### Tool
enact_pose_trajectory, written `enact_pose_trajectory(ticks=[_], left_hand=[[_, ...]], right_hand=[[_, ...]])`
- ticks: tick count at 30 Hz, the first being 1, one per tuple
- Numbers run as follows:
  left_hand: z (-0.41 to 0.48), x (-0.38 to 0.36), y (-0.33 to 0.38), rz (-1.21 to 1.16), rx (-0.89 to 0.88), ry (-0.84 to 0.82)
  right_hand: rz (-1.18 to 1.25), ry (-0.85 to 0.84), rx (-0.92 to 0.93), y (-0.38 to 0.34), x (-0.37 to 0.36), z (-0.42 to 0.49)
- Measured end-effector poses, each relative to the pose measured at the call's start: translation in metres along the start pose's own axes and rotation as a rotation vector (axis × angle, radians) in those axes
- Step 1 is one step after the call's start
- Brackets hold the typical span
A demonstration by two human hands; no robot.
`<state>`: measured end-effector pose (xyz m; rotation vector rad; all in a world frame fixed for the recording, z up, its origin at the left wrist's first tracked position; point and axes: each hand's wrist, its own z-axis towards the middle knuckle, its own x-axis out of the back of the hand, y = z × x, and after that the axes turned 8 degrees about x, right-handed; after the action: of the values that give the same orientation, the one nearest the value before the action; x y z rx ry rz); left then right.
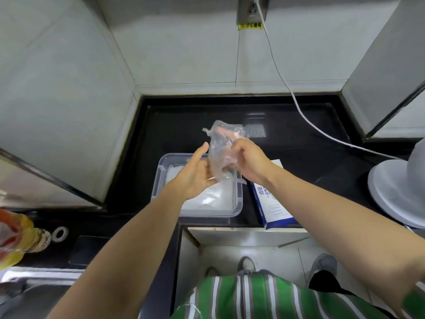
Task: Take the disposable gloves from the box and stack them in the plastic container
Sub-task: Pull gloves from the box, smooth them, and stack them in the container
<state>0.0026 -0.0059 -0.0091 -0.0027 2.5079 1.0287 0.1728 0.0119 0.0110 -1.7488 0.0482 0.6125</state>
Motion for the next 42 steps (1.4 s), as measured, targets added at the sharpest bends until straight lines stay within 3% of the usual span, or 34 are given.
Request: enact_pose_trajectory(ticks=[3, 6, 9, 12, 15, 18, 20, 23, 25, 27, 29, 34, 36, 42], left_hand=[[-0.011, 0.011, 0.004, -0.114, -0.088, 0.043], [-0.019, 0.026, 0.004, -0.153, -0.152, 0.239], [-0.021, 0.041, 0.001, 0.068, -0.110, 0.457], [-0.028, 0.045, -0.003, 0.292, -0.024, 0.521], [-0.030, 0.047, -0.004, 0.167, 0.111, 0.383], [-0.030, 0.054, -0.003, -0.046, 0.263, 0.105], [-0.029, 0.055, -0.002, -0.123, 0.310, 0.009], [-0.022, 0.048, 0.000, -0.178, 0.196, 0.086], [-0.015, 0.041, 0.003, -0.231, 0.007, 0.160], [-0.006, 0.039, 0.002, -0.256, -0.157, 0.355], [-0.002, 0.043, 0.000, -0.050, -0.279, 0.651], [0.005, 0.057, -0.011, 0.479, -0.396, 0.995], [0.005, 0.059, -0.014, 0.704, -0.399, 1.073], [0.008, 0.059, -0.022, 0.984, -0.285, 1.132]], right_hand=[[0.047, 0.007, -0.010, 0.005, -0.014, 0.003], [-0.144, 0.097, 0.001, 0.014, -0.021, 0.006], [-0.358, 0.199, -0.059, 0.031, -0.014, 0.013], [-0.391, 0.231, -0.094, 0.042, -0.015, 0.018], [-0.372, 0.230, -0.012, 0.044, -0.020, 0.018], [-0.314, 0.073, 0.004, 0.039, -0.027, 0.016], [-0.260, 0.004, 0.018, 0.032, -0.034, 0.017], [-0.173, 0.011, 0.023, 0.028, -0.041, 0.023], [-0.334, 0.092, 0.048, 0.034, -0.040, 0.027], [-0.529, 0.199, 0.091, 0.041, -0.036, 0.026], [-0.630, 0.298, 0.114, 0.047, -0.030, 0.025], [-0.750, 0.402, 0.066, 0.055, -0.018, 0.022], [-0.795, 0.419, 0.058, 0.058, -0.016, 0.023], [-0.914, 0.430, 0.013, 0.058, -0.002, 0.028]])
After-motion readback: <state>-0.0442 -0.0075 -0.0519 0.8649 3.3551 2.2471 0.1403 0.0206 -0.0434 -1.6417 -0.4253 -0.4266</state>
